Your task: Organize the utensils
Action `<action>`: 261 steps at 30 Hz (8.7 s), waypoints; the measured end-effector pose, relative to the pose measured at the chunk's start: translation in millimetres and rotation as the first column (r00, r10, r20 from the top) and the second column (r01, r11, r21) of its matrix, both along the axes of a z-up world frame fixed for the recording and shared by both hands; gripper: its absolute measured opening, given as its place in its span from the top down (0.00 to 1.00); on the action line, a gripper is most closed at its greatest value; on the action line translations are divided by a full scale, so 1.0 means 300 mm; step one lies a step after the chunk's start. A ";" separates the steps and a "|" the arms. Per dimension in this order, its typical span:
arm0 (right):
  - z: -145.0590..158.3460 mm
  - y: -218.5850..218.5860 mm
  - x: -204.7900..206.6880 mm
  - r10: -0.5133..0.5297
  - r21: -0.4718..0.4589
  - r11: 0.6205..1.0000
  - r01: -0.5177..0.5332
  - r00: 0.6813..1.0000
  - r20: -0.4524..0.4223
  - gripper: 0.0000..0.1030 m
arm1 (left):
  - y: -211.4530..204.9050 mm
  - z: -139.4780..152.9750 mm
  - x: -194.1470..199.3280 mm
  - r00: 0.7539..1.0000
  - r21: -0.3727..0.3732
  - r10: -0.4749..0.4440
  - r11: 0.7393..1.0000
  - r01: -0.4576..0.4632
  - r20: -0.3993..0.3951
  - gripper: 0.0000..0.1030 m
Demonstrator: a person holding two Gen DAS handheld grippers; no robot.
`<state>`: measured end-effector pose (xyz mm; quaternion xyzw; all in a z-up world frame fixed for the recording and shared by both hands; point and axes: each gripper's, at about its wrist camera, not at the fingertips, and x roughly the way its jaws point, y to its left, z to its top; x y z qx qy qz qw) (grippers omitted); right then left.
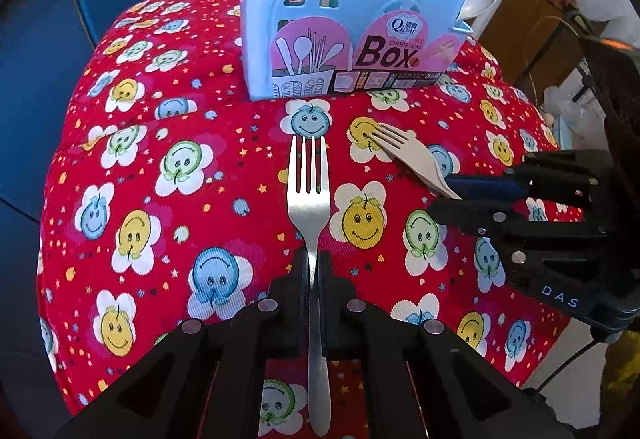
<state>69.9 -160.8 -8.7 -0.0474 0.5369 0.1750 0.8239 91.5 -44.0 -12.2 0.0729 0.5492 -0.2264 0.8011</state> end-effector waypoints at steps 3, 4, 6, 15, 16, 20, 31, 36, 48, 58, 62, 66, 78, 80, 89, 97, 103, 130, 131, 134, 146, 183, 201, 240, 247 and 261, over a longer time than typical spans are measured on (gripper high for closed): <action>-0.003 0.017 0.008 0.011 -0.033 0.999 -0.011 1.000 0.002 0.80 | -0.007 0.001 -0.001 1.000 0.005 -0.004 1.000 0.003 0.011 0.95; -0.005 0.023 0.006 0.011 -0.047 0.999 -0.011 1.000 0.012 0.83 | -0.005 0.001 -0.004 1.000 -0.004 0.007 1.000 -0.007 0.018 0.96; -0.008 0.021 -0.001 -0.001 -0.056 0.998 0.004 0.999 0.043 0.89 | 0.000 -0.001 -0.007 0.999 -0.030 0.025 0.999 -0.024 0.034 0.96; 0.022 -0.099 -0.078 -0.117 0.162 0.982 0.093 0.982 0.147 0.90 | 0.042 0.018 -0.073 0.990 -0.209 0.098 0.975 -0.075 0.102 0.96; 0.033 -0.115 -0.092 -0.126 0.181 0.979 0.095 0.979 0.163 0.90 | 0.045 0.025 -0.086 0.987 -0.226 0.107 0.971 -0.078 0.120 0.96; 0.070 -0.178 -0.164 -0.189 0.291 0.950 0.114 0.951 0.244 0.90 | 0.046 0.057 -0.126 0.973 -0.293 0.142 0.952 -0.084 0.183 0.96; 0.151 -0.255 -0.249 -0.298 0.437 0.892 0.115 0.877 0.377 0.90 | -0.004 0.222 -0.167 0.918 -0.350 0.143 0.937 -0.006 0.369 0.96; 0.183 -0.279 -0.251 -0.330 0.467 0.877 0.111 0.847 0.417 0.91 | -0.019 0.267 -0.135 0.906 -0.381 0.159 0.925 0.002 0.392 0.96; 0.230 -0.320 -0.235 -0.374 0.479 0.870 0.116 0.788 0.489 0.96 | -0.053 0.365 -0.095 0.877 -0.408 0.166 0.912 0.037 0.451 0.96; 0.204 -0.390 -0.227 -0.420 0.498 0.851 0.168 0.787 0.452 0.96 | -0.081 0.457 -0.038 0.821 -0.375 0.193 0.927 0.027 0.537 0.96; 0.184 -0.408 -0.219 -0.430 0.496 0.847 0.189 0.793 0.432 0.96 | -0.090 0.510 -0.004 0.774 -0.373 0.225 0.928 0.016 0.591 0.96; 0.170 -0.412 -0.214 -0.428 0.495 0.847 0.192 0.798 0.423 0.95 | -0.085 0.541 0.046 0.734 -0.391 0.277 0.920 -0.017 0.620 0.96; 0.123 -0.421 -0.181 -0.427 0.472 0.853 0.222 0.818 0.386 0.95 | -0.082 0.464 0.194 0.670 -0.397 0.362 0.911 -0.108 0.648 0.96; 0.116 -0.424 -0.175 -0.429 0.468 0.853 0.230 0.820 0.379 0.95 | -0.082 0.435 0.216 0.687 -0.392 0.361 0.912 -0.119 0.631 0.96; 0.106 -0.438 -0.156 -0.446 0.456 0.850 0.265 0.823 0.353 0.95 | -0.090 0.346 0.239 0.744 -0.356 0.325 0.926 -0.126 0.584 0.96; 0.092 -0.464 -0.124 -0.476 0.412 0.846 0.337 0.826 0.302 0.86 | -0.107 0.361 0.194 0.761 -0.325 0.272 0.942 -0.084 0.589 0.84; 0.060 -0.491 -0.096 -0.510 0.406 0.822 0.398 0.832 0.217 0.80 | -0.081 0.379 0.156 0.779 -0.328 0.264 0.941 -0.079 0.569 0.83; -0.008 -0.501 0.133 -0.695 0.274 0.653 0.706 0.702 -0.151 0.66 | 0.147 0.272 0.030 0.825 -0.297 0.310 0.937 -0.182 0.472 0.73; -0.005 -0.497 0.143 -0.697 0.257 0.656 0.710 0.700 -0.155 0.66 | 0.150 0.267 0.031 0.827 -0.299 0.311 0.937 -0.182 0.469 0.73; -0.004 -0.490 0.170 -0.703 0.222 0.653 0.724 0.688 -0.179 0.65 | 0.162 0.248 0.036 0.834 -0.310 0.316 0.932 -0.186 0.452 0.73; -0.011 -0.476 0.207 -0.726 0.137 0.649 0.749 0.663 -0.182 0.89 | 0.165 0.203 0.034 0.861 -0.339 0.316 0.923 -0.181 0.400 0.73; 0.427 -0.277 0.173 -0.506 0.368 0.861 0.350 0.521 0.688 0.93 | 0.081 0.148 0.059 0.882 -0.307 0.300 0.933 -0.190 0.364 0.73; 0.346 -0.285 0.154 -0.449 0.382 0.889 0.251 0.641 0.622 0.65 | 0.088 0.163 0.029 0.878 -0.318 0.306 0.929 -0.190 0.367 0.73; 0.074 -0.226 -0.379 -0.477 0.346 0.877 0.332 0.685 0.551 0.15 | 0.065 0.089 -0.212 0.787 -0.244 0.368 0.928 -0.281 0.496 0.33; 0.059 -0.235 -0.380 -0.489 0.358 0.870 0.339 0.692 0.531 0.12 | 0.058 0.072 -0.214 0.781 -0.228 0.375 0.927 -0.298 0.500 0.33; 0.037 -0.243 -0.377 -0.504 0.364 0.860 0.357 0.705 0.500 0.12 | 0.049 0.074 -0.221 0.770 -0.218 0.372 0.928 -0.301 0.519 0.33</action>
